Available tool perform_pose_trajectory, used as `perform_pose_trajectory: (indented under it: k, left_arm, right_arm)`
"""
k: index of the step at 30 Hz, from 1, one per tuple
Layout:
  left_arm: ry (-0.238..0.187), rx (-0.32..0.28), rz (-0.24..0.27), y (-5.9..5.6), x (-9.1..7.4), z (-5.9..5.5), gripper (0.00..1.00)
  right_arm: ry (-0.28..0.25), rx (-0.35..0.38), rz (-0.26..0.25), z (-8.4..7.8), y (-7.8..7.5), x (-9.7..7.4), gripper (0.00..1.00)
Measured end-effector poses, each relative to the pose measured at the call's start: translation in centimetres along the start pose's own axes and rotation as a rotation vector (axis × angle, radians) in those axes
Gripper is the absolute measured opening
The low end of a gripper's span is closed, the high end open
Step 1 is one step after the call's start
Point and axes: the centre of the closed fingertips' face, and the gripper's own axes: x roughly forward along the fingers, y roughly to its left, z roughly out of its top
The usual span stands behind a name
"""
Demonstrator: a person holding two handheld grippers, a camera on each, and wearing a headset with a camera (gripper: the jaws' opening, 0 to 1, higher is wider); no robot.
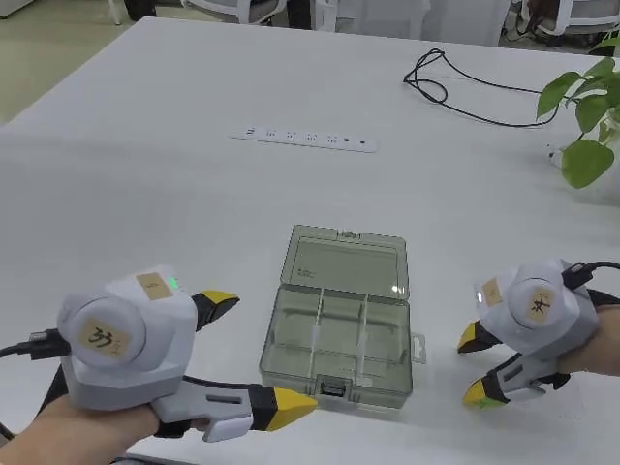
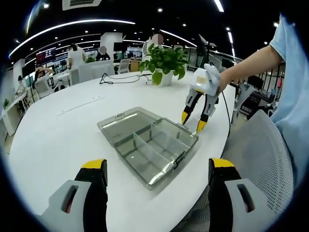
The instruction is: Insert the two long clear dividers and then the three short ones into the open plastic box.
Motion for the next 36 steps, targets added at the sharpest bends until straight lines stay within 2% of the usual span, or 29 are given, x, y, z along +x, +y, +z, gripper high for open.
perform_pose_trajectory:
  k: [10,18,27,33,36]
  left_arm:
    - [-0.002,0.007,-0.009,0.1,0.1,0.2,0.88]
    - [-0.001,0.004,-0.017,0.2,0.2,0.4,0.87]
    - [-0.013,-0.067,-0.035,0.4,0.7,0.8,0.84]
    - [-0.049,-0.156,-0.058,0.5,1.4,2.4,0.80]
    - [-0.046,-0.185,-0.068,0.6,1.9,2.8,0.76]
  right_arm:
    - [0.012,0.020,-0.010,-0.1,-0.1,0.0,0.33]
    - [0.004,0.038,-0.063,-0.3,-0.6,-0.6,0.32]
    - [-0.045,0.023,-0.130,1.1,-0.9,-2.3,0.32]
    - [-0.081,-0.019,-0.205,3.1,-1.6,-4.1,0.32]
    - [-0.105,-0.049,-0.247,4.4,-1.9,-5.1,0.32]
